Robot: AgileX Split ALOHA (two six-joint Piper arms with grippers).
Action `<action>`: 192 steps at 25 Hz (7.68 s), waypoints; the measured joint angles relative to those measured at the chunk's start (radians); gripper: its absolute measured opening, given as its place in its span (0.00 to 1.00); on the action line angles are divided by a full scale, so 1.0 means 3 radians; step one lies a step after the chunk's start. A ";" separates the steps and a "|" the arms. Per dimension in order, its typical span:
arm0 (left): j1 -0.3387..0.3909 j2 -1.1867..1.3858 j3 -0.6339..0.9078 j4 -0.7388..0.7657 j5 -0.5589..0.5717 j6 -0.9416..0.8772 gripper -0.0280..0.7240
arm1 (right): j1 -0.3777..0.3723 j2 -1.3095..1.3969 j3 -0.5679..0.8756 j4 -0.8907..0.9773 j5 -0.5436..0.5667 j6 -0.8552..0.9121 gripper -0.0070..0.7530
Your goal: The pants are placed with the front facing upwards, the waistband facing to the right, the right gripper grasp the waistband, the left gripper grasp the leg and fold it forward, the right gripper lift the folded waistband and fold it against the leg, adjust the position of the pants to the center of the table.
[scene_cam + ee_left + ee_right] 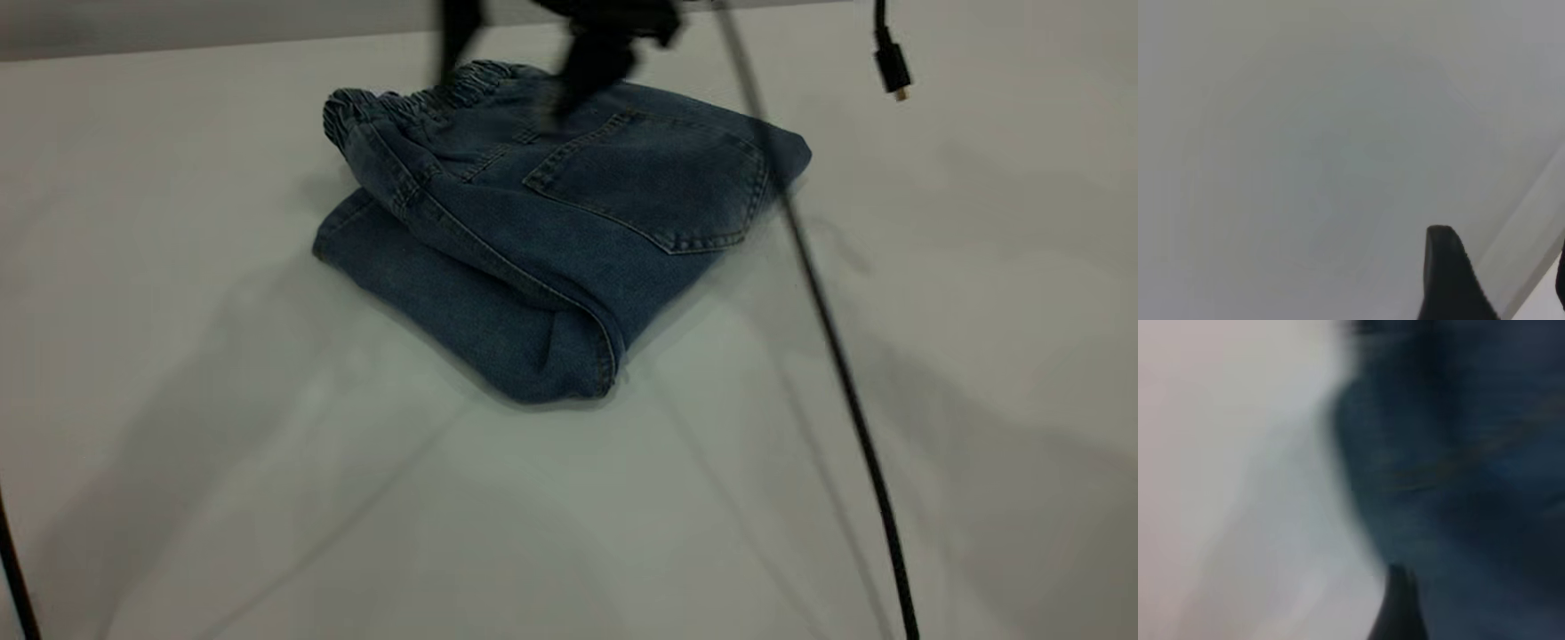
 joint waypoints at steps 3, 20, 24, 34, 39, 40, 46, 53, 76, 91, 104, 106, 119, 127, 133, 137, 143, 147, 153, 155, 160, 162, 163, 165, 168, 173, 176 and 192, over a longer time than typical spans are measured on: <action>0.0000 -0.0071 0.0000 -0.0003 0.0027 0.0000 0.51 | -0.0015 0.0070 -0.0040 -0.0497 -0.0259 0.0544 0.65; 0.0000 -0.0181 0.0000 -0.0184 0.0375 -0.0094 0.51 | 0.0079 0.0808 -0.0688 -0.0706 -0.0071 0.1614 0.63; 0.0000 -0.0181 0.0000 -0.0184 0.0368 -0.0159 0.51 | 0.0075 0.0826 -0.0688 -0.0705 0.0071 0.1559 0.59; 0.0000 -0.0181 0.0000 -0.0184 0.0362 -0.0161 0.51 | 0.0083 0.0826 -0.0688 -0.0266 0.0519 0.0609 0.58; 0.0000 -0.0181 0.0000 -0.0184 0.0359 -0.0161 0.51 | 0.0145 0.0826 -0.0688 -0.0183 0.0762 0.0050 0.58; 0.0000 -0.0181 0.0000 -0.0184 0.0362 -0.0161 0.51 | 0.0169 0.0826 -0.0688 -0.0173 0.0796 0.0004 0.58; 0.0000 -0.0181 0.0000 -0.0184 0.0410 -0.0161 0.49 | 0.0315 0.0815 -0.0688 -0.0448 0.1079 -0.0321 0.58; 0.0000 -0.0181 0.0000 -0.0167 0.0452 -0.0161 0.48 | 0.0337 0.0594 -0.0755 -0.0241 0.0978 -0.0193 0.58; 0.0000 -0.0734 0.0000 -0.0146 0.0501 -0.0161 0.48 | 0.0381 0.0985 -0.1056 -0.0387 0.0209 0.2488 0.57; 0.0000 -0.0854 0.0000 -0.0146 0.0533 -0.0161 0.48 | 0.0641 0.1043 -0.1056 -0.0510 0.0405 0.1891 0.57; 0.0000 -0.0851 0.0000 -0.0146 0.0536 -0.0161 0.48 | 0.0638 0.1043 -0.1053 -0.0717 0.1218 0.0660 0.57; 0.0000 -0.0851 0.0000 -0.0146 0.0536 -0.0161 0.48 | 0.0638 0.1043 -0.1056 -0.0729 0.1245 0.0529 0.57; 0.0000 -0.0848 0.0000 -0.0146 0.0530 -0.0161 0.48 | 0.0766 0.1057 -0.1568 -0.0941 0.1222 0.0070 0.57; 0.0000 -0.0848 0.0000 -0.0146 0.0526 -0.0155 0.48 | 0.0769 0.0804 -0.1742 -0.0798 0.1228 -0.0021 0.57; 0.0000 -0.0848 0.0000 -0.0136 0.0560 -0.0149 0.48 | 0.0769 0.0372 -0.1739 -0.0807 0.1228 -0.0223 0.57; 0.0000 -0.0919 0.0000 -0.0118 0.0651 -0.0147 0.48 | 0.0769 0.0002 -0.1739 -0.0807 0.1228 -0.0332 0.57; 0.0000 -0.1234 0.0000 -0.0126 0.0737 -0.0147 0.48 | 0.0769 -0.0679 -0.1691 -0.0801 0.1231 -0.0433 0.57; 0.0000 -0.1449 0.0000 -0.0133 0.0757 -0.0147 0.48 | 0.0769 -0.1211 -0.1461 -0.0797 0.1231 -0.0546 0.57; 0.0000 -0.1741 0.0000 -0.0144 0.0929 -0.0147 0.48 | 0.0769 -0.2151 -0.0802 -0.0897 0.1232 -0.0741 0.57; 0.0000 -0.1818 0.0000 -0.0147 0.1074 -0.0165 0.48 | 0.0769 -0.2459 -0.0563 -0.0943 0.1229 -0.0783 0.57; 0.0000 -0.1998 0.0000 -0.0152 0.1606 -0.0453 0.48 | 0.0769 -0.3294 0.0121 -0.1224 0.1229 -0.0857 0.57; 0.0000 -0.2100 0.0000 -0.0152 0.1877 -0.0640 0.48 | 0.0769 -0.3612 0.0401 -0.1382 0.1229 -0.0857 0.57; 0.0000 -0.2154 0.0000 -0.0152 0.2013 -0.0738 0.48 | 0.0769 -0.3788 0.0556 -0.1463 0.1229 -0.0857 0.57; 0.0000 -0.2257 0.0000 -0.0156 0.2270 -0.0938 0.48 | 0.0769 -0.4115 0.0849 -0.1586 0.1223 -0.0857 0.57; 0.0000 -0.2429 0.0114 -0.0159 0.2626 -0.1226 0.48 | 0.0769 -0.4626 0.1356 -0.1630 0.1223 -0.0847 0.57; 0.0000 -0.2819 0.0548 -0.0247 0.2897 -0.1500 0.48 | 0.0769 -0.5500 0.2197 -0.1621 0.0826 -0.0685 0.57; 0.0000 -0.3103 0.0860 -0.0274 0.2855 -0.1665 0.48 | 0.0769 -0.5985 0.2709 -0.1596 0.0622 -0.0485 0.57; 0.0000 -0.4725 0.2042 0.0136 0.3526 -0.2446 0.48 | 0.0769 -0.7404 0.4402 -0.1511 0.0692 -0.0271 0.57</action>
